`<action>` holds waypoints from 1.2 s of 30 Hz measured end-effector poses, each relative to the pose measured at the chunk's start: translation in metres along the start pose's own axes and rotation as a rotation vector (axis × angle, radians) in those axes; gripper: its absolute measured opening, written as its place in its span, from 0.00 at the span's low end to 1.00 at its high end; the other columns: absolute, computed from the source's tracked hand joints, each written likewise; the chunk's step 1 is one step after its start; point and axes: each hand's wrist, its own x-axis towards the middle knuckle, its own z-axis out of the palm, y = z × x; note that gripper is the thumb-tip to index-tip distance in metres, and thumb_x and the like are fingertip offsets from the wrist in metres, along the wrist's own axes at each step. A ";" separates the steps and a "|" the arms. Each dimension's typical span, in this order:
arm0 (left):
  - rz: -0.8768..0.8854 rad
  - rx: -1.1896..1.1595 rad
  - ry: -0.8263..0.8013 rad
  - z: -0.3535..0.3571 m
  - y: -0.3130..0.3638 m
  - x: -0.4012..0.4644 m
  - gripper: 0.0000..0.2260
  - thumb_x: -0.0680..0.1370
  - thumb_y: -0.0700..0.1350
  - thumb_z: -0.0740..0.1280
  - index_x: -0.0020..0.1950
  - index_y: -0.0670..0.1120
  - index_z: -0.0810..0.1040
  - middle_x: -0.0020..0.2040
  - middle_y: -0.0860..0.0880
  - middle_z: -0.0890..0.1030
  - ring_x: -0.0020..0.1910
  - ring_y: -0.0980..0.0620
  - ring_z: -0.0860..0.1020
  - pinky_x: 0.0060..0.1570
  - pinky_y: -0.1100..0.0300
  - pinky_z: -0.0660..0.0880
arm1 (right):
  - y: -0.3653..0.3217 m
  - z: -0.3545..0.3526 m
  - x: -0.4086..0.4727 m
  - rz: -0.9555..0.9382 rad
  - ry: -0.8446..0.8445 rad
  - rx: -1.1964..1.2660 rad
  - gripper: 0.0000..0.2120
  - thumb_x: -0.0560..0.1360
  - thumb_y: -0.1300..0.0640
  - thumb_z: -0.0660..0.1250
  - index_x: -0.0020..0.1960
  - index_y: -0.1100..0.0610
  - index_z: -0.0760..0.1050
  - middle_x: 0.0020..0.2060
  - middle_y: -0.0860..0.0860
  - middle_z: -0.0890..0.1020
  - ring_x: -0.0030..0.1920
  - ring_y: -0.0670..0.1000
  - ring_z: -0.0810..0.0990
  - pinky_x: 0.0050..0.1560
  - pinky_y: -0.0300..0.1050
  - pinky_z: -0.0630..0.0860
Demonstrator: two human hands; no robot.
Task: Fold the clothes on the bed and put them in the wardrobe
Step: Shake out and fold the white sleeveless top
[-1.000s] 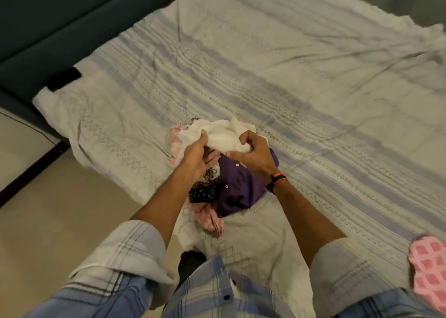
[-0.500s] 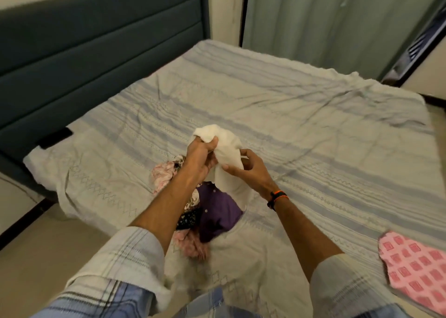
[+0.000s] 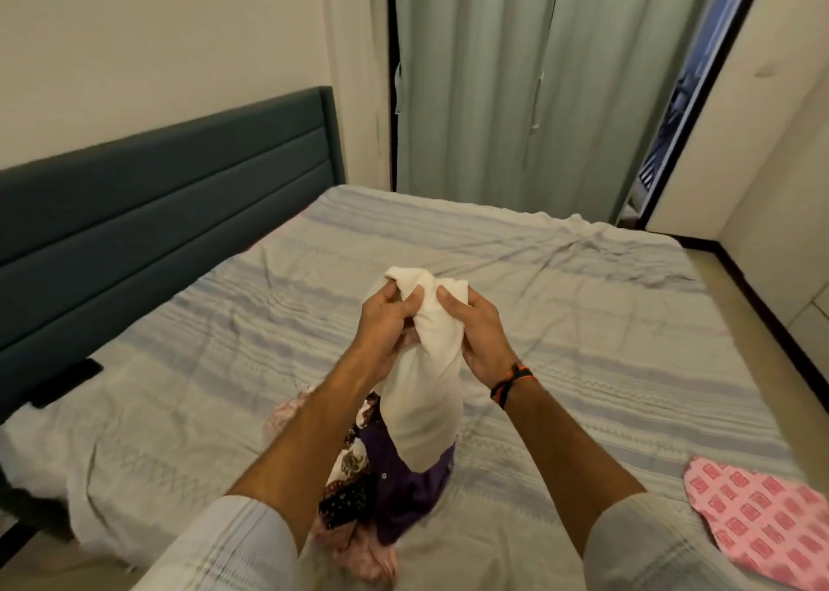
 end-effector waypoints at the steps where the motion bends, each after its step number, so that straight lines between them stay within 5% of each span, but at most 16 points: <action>1: -0.002 0.015 -0.009 0.002 0.002 -0.003 0.11 0.79 0.40 0.68 0.61 0.43 0.79 0.52 0.45 0.85 0.45 0.49 0.84 0.34 0.60 0.79 | -0.005 0.001 -0.004 -0.014 0.023 0.002 0.15 0.78 0.61 0.67 0.63 0.67 0.75 0.57 0.63 0.82 0.54 0.60 0.82 0.52 0.51 0.82; 10: -0.056 0.262 0.057 0.029 -0.010 -0.017 0.09 0.75 0.47 0.74 0.43 0.44 0.78 0.36 0.46 0.79 0.33 0.53 0.76 0.33 0.61 0.77 | -0.048 -0.021 -0.040 -0.143 0.132 -0.024 0.05 0.79 0.59 0.67 0.51 0.61 0.78 0.45 0.55 0.84 0.45 0.52 0.83 0.45 0.46 0.81; 15: 0.019 0.384 0.065 0.054 -0.019 -0.013 0.07 0.74 0.46 0.74 0.44 0.44 0.81 0.40 0.47 0.82 0.37 0.52 0.79 0.39 0.59 0.78 | -0.067 -0.045 -0.047 -0.189 0.193 -0.079 0.05 0.77 0.61 0.69 0.52 0.60 0.79 0.46 0.55 0.84 0.46 0.53 0.82 0.46 0.48 0.81; 19: 0.161 0.452 0.072 0.087 -0.018 0.000 0.04 0.74 0.46 0.74 0.47 0.49 0.81 0.47 0.49 0.84 0.47 0.51 0.81 0.52 0.51 0.80 | -0.085 -0.069 -0.051 -0.213 0.158 -0.069 0.07 0.75 0.64 0.69 0.52 0.60 0.79 0.46 0.56 0.84 0.46 0.54 0.83 0.46 0.48 0.80; 26: 0.304 0.517 -0.127 0.157 -0.026 0.012 0.11 0.79 0.45 0.68 0.61 0.47 0.79 0.56 0.50 0.82 0.56 0.49 0.80 0.58 0.51 0.78 | -0.123 -0.130 -0.040 -0.231 0.016 -0.046 0.26 0.65 0.67 0.67 0.63 0.67 0.74 0.54 0.63 0.81 0.52 0.60 0.81 0.54 0.54 0.78; 32: 0.242 0.511 -0.345 0.200 -0.029 0.030 0.25 0.74 0.48 0.74 0.70 0.49 0.73 0.63 0.50 0.80 0.61 0.50 0.79 0.61 0.52 0.77 | -0.161 -0.184 -0.025 -0.224 -0.051 -0.044 0.23 0.67 0.65 0.65 0.62 0.64 0.76 0.55 0.64 0.80 0.54 0.62 0.79 0.60 0.59 0.75; 36: 0.198 0.461 -0.463 0.237 -0.034 0.024 0.16 0.78 0.50 0.68 0.66 0.51 0.76 0.58 0.51 0.83 0.56 0.53 0.81 0.52 0.58 0.80 | -0.176 -0.215 -0.018 -0.223 -0.075 -0.025 0.23 0.67 0.67 0.63 0.61 0.62 0.77 0.54 0.63 0.80 0.54 0.62 0.78 0.63 0.60 0.72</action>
